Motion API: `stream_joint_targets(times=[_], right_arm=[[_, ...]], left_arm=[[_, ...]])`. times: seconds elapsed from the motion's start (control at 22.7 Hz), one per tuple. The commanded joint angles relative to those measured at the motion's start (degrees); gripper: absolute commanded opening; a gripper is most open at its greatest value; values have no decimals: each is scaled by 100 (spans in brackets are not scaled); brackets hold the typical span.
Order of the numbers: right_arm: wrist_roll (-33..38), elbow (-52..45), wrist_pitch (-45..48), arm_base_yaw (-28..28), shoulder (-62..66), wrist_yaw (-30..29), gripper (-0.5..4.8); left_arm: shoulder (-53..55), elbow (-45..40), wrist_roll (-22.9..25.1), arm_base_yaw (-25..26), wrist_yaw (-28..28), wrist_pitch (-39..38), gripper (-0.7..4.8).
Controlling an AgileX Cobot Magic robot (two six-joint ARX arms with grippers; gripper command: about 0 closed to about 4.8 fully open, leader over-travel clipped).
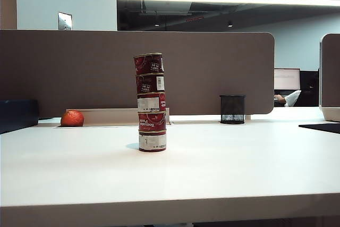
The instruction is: Take a can of tomato sauce from the stacked ones and place it on the table.
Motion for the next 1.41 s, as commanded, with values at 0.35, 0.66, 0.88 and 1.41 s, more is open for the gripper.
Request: stream_joint_targets(times=[0.35, 0.66, 0.88, 1.41], right_arm=[[-17, 4, 127, 0, -4, 11, -1], [-15, 4, 127, 0, -4, 11, -1], [-17, 9, 138, 0, -4, 11, -1], [7, 1491, 295, 4, 214, -592, -1]], left_arm=[[4, 13, 17, 4, -20, 57, -6], [4, 13, 17, 4, -20, 59, -6], [4, 13, 15, 4, -20, 59, -6], [4, 26, -33, 4, 949, 382, -6]])
